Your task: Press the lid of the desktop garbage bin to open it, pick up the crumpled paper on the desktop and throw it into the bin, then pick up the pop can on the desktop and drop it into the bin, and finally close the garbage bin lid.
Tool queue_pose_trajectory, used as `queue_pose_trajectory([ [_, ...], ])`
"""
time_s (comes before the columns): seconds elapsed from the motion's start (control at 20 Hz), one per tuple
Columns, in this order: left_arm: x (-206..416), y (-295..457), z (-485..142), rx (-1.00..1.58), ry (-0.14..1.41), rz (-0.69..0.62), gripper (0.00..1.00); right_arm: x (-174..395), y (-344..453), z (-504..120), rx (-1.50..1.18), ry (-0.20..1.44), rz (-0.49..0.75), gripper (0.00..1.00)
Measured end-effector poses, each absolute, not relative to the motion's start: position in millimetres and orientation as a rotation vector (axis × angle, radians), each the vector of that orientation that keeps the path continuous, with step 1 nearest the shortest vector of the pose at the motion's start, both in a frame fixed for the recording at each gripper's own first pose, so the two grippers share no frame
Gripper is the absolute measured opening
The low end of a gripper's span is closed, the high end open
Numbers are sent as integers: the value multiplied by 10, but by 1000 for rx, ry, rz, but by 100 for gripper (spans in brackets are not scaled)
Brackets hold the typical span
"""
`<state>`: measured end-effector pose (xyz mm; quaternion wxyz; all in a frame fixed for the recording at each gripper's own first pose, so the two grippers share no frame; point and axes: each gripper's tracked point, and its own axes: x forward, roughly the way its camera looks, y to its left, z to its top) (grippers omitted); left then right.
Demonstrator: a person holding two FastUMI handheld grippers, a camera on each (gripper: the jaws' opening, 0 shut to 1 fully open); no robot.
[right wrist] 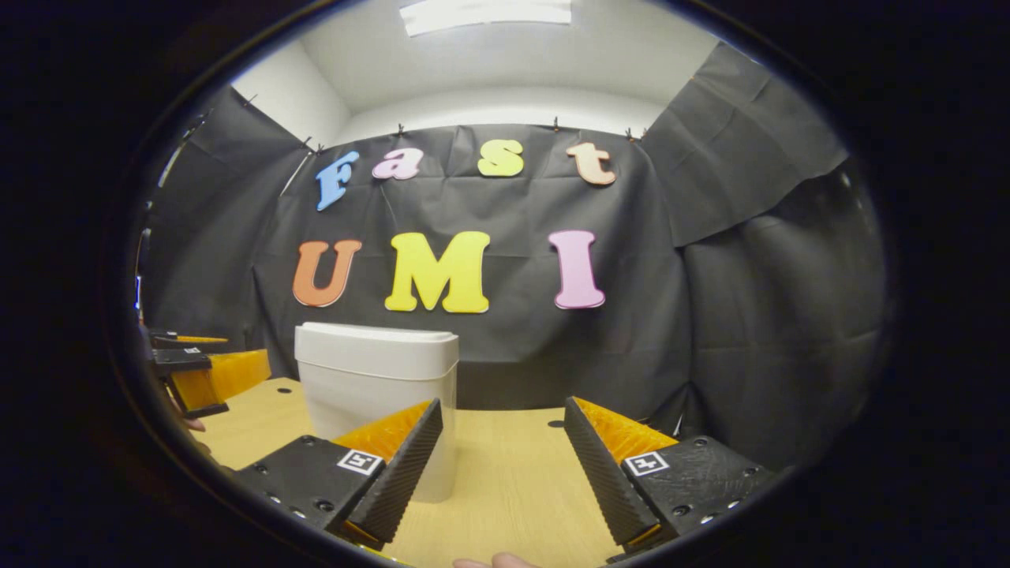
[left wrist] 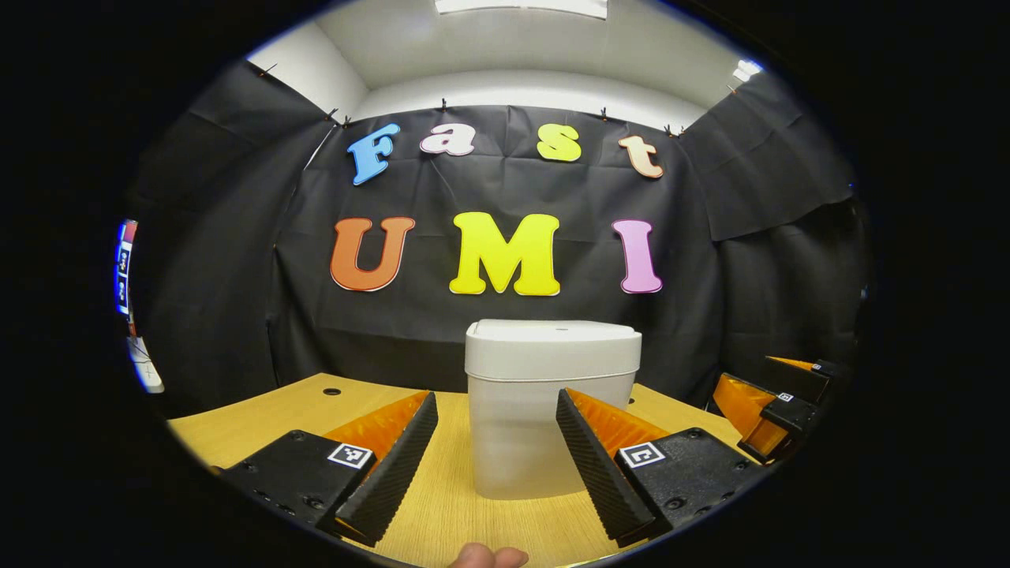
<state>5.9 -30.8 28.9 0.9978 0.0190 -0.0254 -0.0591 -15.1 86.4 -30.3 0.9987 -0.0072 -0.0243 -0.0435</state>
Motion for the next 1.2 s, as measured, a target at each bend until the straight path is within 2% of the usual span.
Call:
queue_pose_trajectory([
  [0.1, 65, -319, 286, 42, -54, -119, 97, -151, 854, -311, -17, -50, -92, 97],
  [0.7, 19, -279, 302, 69, -42, -118, 97, -157, 892, -292, -29, -46, -98, 95],
  [0.75, 22, -281, 303, 69, -41, -119, 97, -155, 911, -285, -27, -47, -93, 97],
  [1.2, -23, -250, 235, 54, -16, -106, 97, -133, 1128, -309, -15, -38, -30, 95],
])
